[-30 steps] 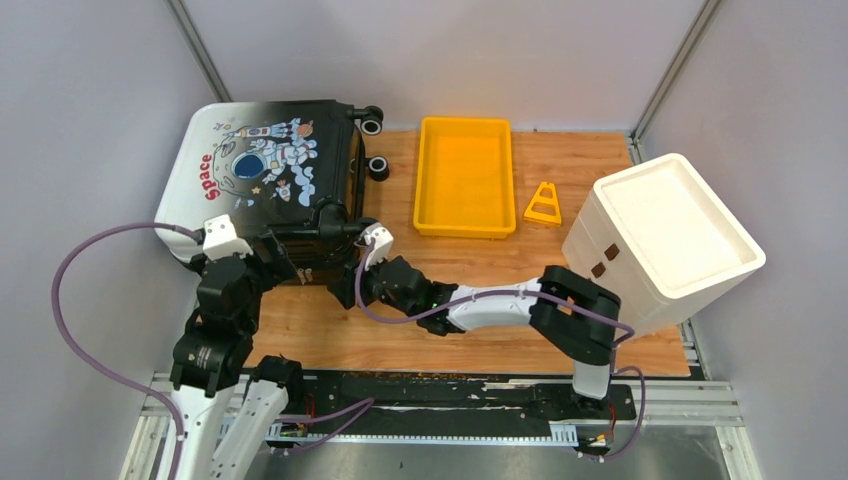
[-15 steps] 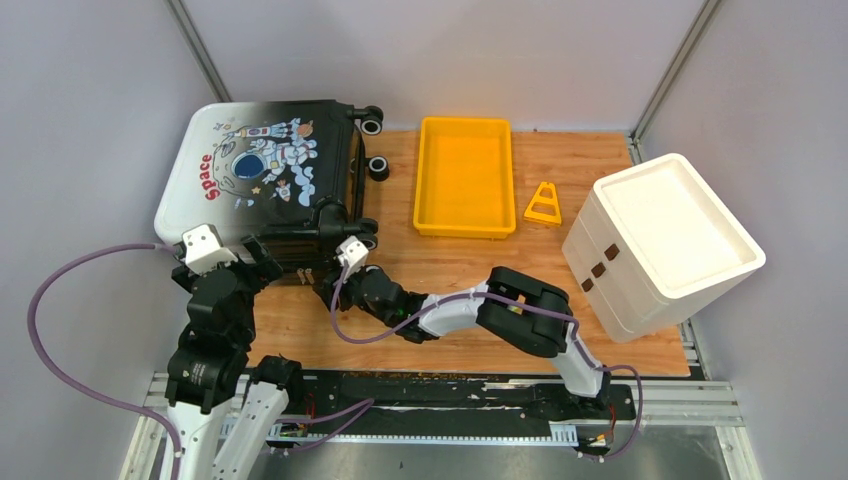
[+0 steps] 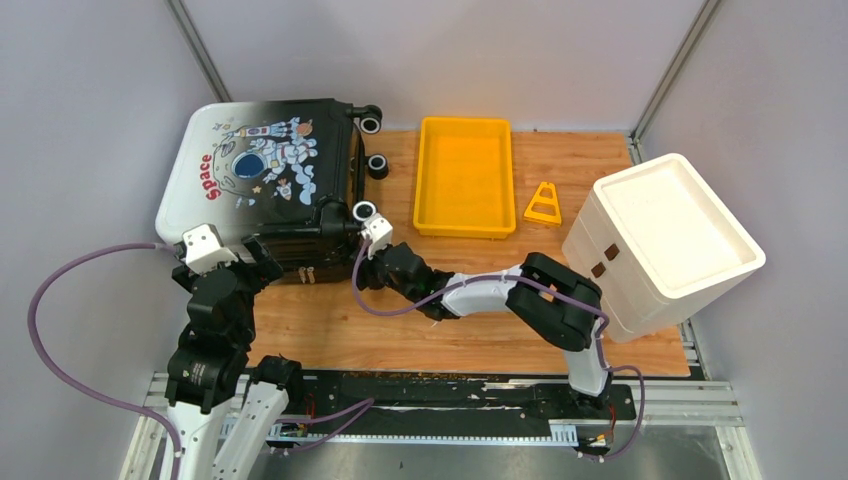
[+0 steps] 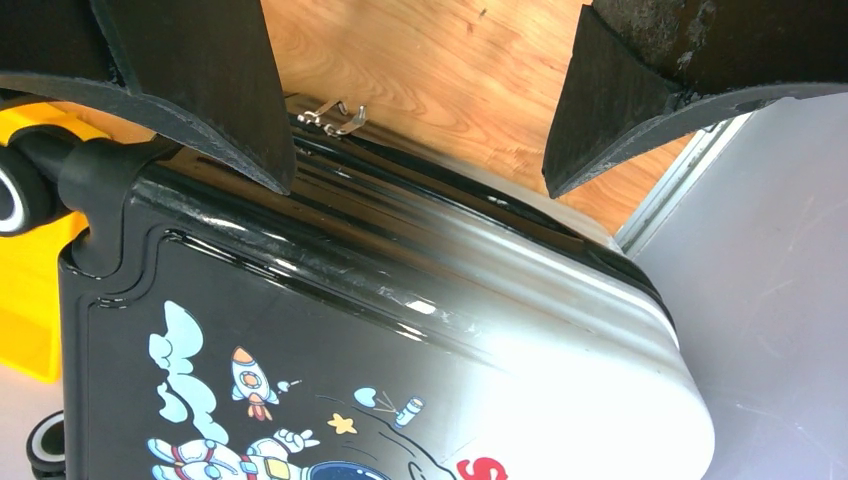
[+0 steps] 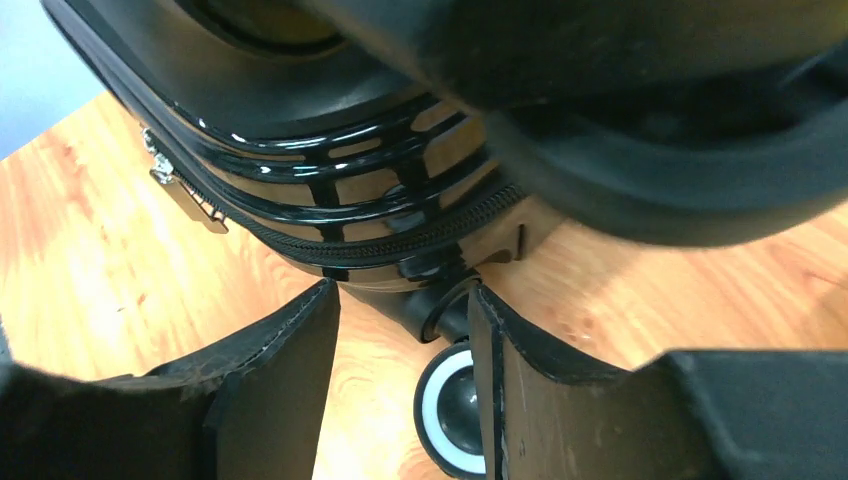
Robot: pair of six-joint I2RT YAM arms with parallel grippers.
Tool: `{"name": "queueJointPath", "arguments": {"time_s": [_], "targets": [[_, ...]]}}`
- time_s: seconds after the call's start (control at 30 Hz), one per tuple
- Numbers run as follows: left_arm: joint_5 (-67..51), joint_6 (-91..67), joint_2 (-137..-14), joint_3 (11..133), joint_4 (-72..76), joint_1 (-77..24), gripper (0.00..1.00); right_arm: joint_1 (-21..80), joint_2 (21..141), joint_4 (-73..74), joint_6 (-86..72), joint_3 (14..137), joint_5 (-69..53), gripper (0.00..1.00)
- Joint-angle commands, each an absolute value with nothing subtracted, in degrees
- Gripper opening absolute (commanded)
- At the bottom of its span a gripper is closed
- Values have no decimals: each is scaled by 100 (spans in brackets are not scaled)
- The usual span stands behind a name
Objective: Open, take out, and arrange the luggage
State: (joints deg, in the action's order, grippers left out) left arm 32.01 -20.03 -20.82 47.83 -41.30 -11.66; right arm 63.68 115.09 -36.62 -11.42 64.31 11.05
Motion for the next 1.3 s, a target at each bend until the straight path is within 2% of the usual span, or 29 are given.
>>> {"name": "queueJointPath", "arguments": {"time_s": [0.0, 0.53, 0.8, 1.03, 1.27], "targets": [[3184, -1909, -2136, 4826, -3964, -1186, 100, 5960, 10781, -4226, -1147, 6397, 1949, 51], [3136, -1898, -2197, 4825, -3964, -1189, 100, 5353, 10690, -4096, -1344, 6754, 2440, 48], [3129, -1890, -2201, 4816, -3962, -1183, 100, 5251, 10570, -3956, -1318, 6731, 1973, 48], [3127, -1897, -2176, 4825, -3964, -1182, 100, 5793, 10162, -3796, -2151, 6145, 2235, 49], [3145, -1896, -2145, 4817, -3964, -1186, 100, 6533, 10560, -4357, -2220, 5983, 2679, 49]]}}
